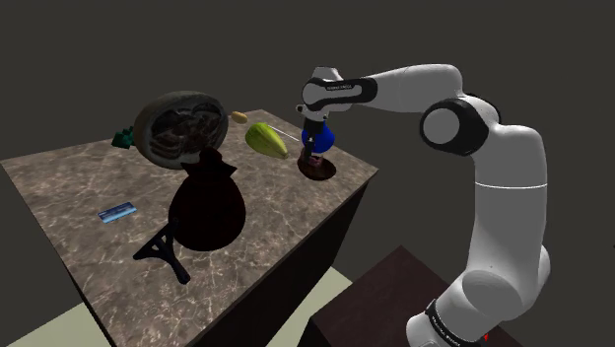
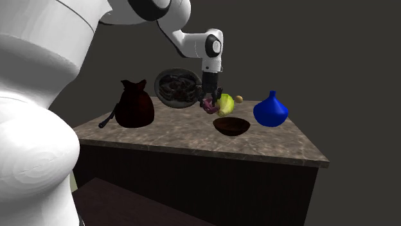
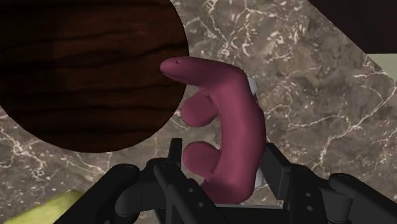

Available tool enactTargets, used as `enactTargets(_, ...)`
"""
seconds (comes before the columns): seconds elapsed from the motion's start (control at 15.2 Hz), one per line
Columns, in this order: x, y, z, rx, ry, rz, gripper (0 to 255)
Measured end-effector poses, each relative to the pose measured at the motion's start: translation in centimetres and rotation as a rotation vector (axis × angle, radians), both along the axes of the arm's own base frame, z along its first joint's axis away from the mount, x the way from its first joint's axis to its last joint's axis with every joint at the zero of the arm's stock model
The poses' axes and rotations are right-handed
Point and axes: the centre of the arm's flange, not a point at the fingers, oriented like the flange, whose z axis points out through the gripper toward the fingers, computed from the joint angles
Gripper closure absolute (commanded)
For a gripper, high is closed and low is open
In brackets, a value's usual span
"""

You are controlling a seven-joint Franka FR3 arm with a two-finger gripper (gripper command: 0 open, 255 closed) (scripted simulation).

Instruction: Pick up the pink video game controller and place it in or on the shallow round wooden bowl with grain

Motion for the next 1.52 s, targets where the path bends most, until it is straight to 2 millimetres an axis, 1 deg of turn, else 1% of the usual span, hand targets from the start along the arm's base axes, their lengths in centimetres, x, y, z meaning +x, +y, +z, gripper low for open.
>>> enactTargets(0.13,1.0,-2.7,-0.1,0.0,-0.001,0.0,255)
enactTargets(0.26,2.0,-5.0,-0.2,0.0,0.0,0.0,255)
enactTargets(0.4,3.3,-7.3,-0.2,0.0,0.0,0.0,255)
enactTargets(0.46,4.1,-8.7,-0.2,0.0,-0.001,0.0,255)
enactTargets(0.53,4.3,-9.5,-0.4,0.0,0.0,0.0,255)
enactTargets(0.79,4.4,-10.3,-2.2,0.0,0.001,0.001,255)
enactTargets(1.25,4.3,-10.1,-6.0,0.0,0.001,0.001,255)
enactTargets(1.39,4.4,-10.2,-6.8,0.0,0.001,0.001,255)
enactTargets(1.52,4.3,-10.2,-7.2,0.0,0.001,0.001,255)
